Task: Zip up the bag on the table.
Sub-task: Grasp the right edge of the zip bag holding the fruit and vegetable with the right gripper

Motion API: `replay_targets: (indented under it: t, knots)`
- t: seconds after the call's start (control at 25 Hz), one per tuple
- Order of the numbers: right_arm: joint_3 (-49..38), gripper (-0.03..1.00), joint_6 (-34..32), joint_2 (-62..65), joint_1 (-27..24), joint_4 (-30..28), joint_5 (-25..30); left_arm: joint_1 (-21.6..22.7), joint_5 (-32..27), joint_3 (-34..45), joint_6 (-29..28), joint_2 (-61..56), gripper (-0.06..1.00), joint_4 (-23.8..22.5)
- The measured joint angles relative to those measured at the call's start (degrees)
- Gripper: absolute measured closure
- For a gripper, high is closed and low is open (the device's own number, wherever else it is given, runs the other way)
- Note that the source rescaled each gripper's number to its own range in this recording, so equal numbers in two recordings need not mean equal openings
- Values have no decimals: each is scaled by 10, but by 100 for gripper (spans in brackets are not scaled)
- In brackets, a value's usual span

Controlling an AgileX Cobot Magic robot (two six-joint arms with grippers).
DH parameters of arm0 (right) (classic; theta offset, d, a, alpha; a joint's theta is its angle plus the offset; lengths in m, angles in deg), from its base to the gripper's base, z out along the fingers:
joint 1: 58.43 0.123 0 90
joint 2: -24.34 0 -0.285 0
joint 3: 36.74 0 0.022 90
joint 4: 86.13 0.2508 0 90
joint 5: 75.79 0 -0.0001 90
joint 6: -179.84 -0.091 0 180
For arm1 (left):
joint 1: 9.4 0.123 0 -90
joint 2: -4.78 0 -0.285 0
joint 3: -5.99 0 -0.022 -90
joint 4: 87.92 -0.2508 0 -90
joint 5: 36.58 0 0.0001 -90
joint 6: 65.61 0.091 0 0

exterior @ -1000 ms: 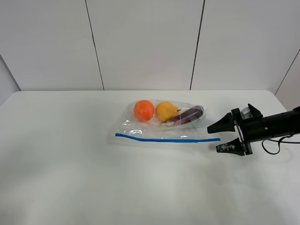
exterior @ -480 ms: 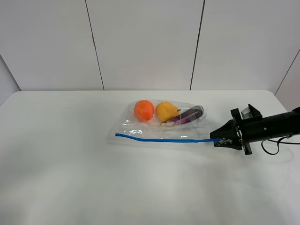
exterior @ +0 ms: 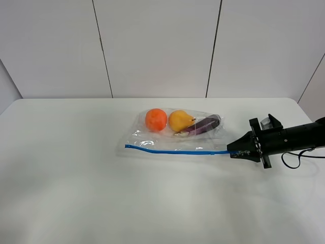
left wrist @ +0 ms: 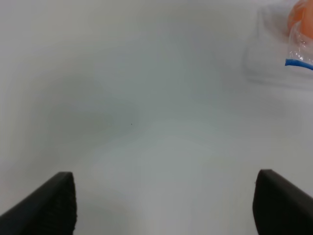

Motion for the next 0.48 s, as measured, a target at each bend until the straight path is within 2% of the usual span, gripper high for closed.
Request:
replay_targets:
  t: [0.24, 0.4, 0.48]
  knots:
    - [1, 65, 3, 0, 19, 0, -1, 0, 0, 0, 0, 0, 9, 0]
    - [1, 78, 10, 0, 38, 0, -4, 0, 0, 0, 0, 0, 9, 0]
    - [1, 81, 11, 0, 40, 0, -5, 0, 0, 0, 0, 0, 9, 0]
